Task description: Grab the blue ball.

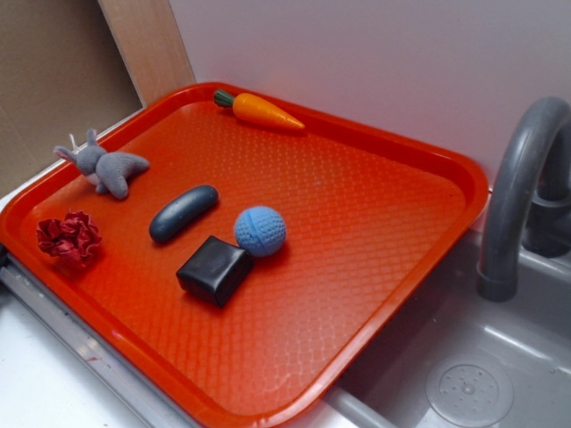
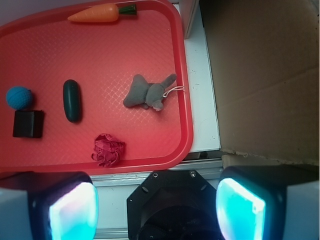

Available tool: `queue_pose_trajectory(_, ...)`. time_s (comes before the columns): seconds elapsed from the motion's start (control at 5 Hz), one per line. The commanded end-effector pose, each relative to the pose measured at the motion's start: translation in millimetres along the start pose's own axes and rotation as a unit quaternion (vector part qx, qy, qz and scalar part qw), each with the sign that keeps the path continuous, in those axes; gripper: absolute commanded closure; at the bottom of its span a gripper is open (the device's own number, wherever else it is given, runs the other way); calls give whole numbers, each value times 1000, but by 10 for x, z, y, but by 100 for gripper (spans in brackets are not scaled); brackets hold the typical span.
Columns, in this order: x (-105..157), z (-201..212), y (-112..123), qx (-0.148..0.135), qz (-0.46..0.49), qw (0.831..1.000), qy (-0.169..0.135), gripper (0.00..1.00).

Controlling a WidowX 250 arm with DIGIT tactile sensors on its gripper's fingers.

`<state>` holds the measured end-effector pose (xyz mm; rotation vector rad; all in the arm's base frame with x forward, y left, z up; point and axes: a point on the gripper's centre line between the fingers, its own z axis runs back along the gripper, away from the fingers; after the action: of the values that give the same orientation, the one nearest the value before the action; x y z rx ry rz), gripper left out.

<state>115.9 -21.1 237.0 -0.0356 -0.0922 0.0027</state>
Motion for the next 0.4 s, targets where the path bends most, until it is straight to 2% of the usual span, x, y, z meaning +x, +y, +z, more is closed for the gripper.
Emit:
queue_pose_trajectory(0.0, 0, 0, 0, 0, 0, 1000, 0, 0)
queue_pose_trajectory(0.2, 157, -19, -366, -64, 1, 997, -50, 0)
